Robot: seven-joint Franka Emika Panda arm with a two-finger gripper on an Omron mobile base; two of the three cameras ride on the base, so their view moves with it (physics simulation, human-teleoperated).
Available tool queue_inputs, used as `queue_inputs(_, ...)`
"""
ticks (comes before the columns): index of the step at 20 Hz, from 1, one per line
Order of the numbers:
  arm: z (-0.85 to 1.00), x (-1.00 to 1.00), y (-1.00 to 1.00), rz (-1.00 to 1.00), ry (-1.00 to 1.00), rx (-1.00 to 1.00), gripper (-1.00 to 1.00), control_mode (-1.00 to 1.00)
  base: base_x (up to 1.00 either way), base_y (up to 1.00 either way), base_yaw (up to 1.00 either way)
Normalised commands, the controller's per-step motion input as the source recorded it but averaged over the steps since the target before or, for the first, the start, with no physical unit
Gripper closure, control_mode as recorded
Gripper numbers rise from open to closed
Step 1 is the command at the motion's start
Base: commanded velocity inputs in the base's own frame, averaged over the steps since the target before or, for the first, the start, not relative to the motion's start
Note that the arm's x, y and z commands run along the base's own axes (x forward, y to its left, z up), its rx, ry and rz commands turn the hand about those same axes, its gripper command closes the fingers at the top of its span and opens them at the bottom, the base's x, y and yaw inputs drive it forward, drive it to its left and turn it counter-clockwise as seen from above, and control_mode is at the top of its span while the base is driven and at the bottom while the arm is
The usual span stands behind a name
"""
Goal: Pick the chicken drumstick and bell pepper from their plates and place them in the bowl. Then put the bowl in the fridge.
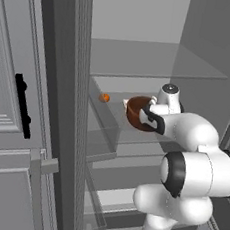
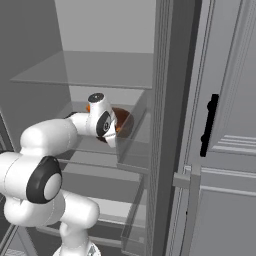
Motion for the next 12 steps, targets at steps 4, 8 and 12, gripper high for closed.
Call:
queue_inputs(4,0.00,0.00,0.00,0.00,0.00,0.00,-1.00,-1.00,0.00,0.00,0.00)
queue_inputs(8,0.00,0.00,0.00,0.00,0.00,0.00,-1.00,-1.00,0.00,0.00,0.00)
queue_inputs(12,0.00,0.00,0.00,0.00,0.00,0.00,-1.00,-1.00,0.00,0.00,0.00)
